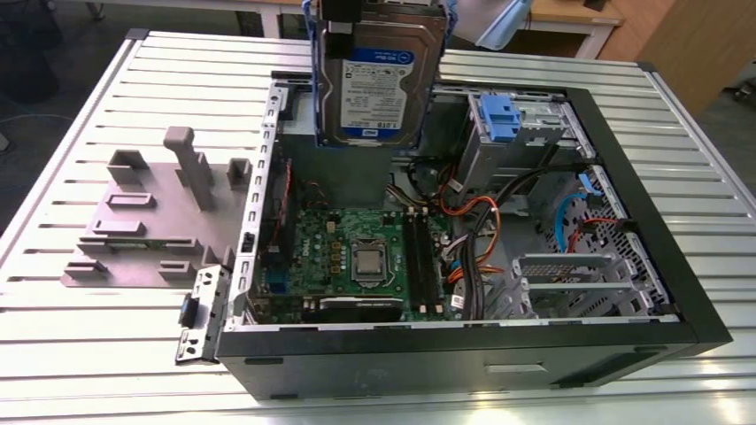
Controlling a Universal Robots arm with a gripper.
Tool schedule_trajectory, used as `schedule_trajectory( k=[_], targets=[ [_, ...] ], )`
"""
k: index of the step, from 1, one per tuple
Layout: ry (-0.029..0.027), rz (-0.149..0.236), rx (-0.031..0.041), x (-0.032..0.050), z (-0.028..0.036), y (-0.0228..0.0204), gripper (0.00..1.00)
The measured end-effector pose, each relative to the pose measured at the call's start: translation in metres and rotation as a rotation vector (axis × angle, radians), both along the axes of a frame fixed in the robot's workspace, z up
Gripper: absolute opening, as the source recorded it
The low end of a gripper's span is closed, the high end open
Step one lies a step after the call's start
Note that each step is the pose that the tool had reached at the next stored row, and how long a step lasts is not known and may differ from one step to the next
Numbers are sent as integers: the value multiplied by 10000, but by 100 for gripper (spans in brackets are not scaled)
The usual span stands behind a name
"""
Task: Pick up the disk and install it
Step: 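Pick up the disk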
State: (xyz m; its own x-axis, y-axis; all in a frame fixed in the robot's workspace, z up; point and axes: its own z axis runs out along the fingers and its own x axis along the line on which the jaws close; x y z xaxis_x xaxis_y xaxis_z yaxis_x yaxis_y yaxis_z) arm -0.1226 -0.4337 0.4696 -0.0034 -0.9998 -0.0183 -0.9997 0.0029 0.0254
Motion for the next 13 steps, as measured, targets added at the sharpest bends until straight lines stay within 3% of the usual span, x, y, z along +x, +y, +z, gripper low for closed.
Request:
schedule_trajectory(
  k=[13],
  targets=[
    [-2,-50,1,224,-1,0,36]
  ],
)
